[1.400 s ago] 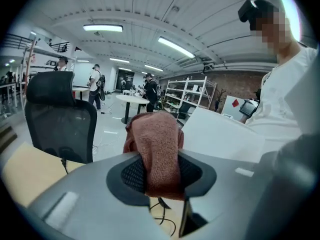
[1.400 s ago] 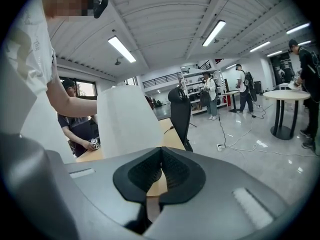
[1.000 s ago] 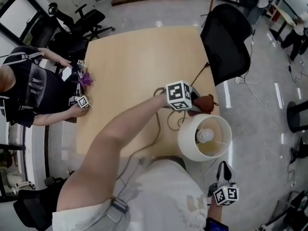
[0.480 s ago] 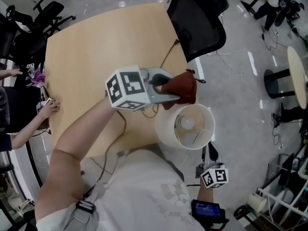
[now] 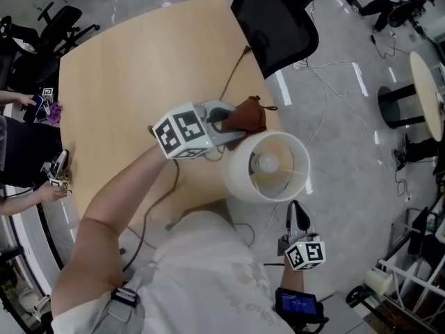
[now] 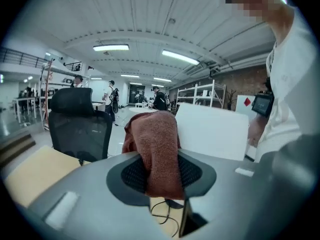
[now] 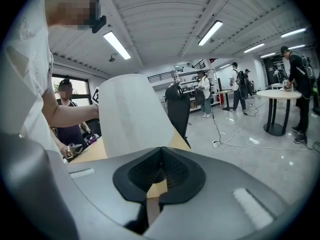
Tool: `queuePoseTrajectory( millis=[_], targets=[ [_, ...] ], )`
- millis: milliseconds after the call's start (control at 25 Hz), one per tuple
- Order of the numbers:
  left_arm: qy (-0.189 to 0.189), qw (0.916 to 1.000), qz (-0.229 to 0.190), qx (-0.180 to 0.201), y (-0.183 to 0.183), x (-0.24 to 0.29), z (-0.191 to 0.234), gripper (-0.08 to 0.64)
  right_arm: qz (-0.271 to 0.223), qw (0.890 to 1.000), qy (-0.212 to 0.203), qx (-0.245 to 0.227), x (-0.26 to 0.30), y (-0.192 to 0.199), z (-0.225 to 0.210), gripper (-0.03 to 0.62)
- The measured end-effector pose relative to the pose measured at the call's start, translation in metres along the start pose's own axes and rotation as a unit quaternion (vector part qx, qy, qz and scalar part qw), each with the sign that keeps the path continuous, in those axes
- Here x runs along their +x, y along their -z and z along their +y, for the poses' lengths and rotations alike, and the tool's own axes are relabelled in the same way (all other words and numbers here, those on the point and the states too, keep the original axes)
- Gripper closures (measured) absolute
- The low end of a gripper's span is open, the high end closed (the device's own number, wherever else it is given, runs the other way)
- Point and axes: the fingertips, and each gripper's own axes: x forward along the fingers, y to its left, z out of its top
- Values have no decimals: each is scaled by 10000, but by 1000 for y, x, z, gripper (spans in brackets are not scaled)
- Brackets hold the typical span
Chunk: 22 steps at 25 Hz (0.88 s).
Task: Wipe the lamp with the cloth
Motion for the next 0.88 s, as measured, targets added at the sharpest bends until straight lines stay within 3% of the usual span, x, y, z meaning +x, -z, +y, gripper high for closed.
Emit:
queuePoseTrajectory(
  millis=[80, 200, 440, 640, 880],
  targets=[
    [-256, 9994, 154, 191, 18, 7, 6, 433, -81, 10000, 5, 10, -10, 2, 2, 581],
    [-431, 9981, 426, 134, 50, 13, 17, 433, -238, 9995, 65, 177, -26, 13, 8, 581],
    [-569, 9960, 474, -494, 79, 6, 21, 431, -386, 9984, 100, 407, -53, 30, 16, 581],
    [-1031, 9923, -252, -631, 25, -40, 0, 431, -519, 9980, 47, 356, -62, 34, 31, 581],
    [-1391, 9786, -1418, -538, -63, -83, -42, 431, -672, 9969, -129, 399, -61, 40, 55, 581]
  ],
)
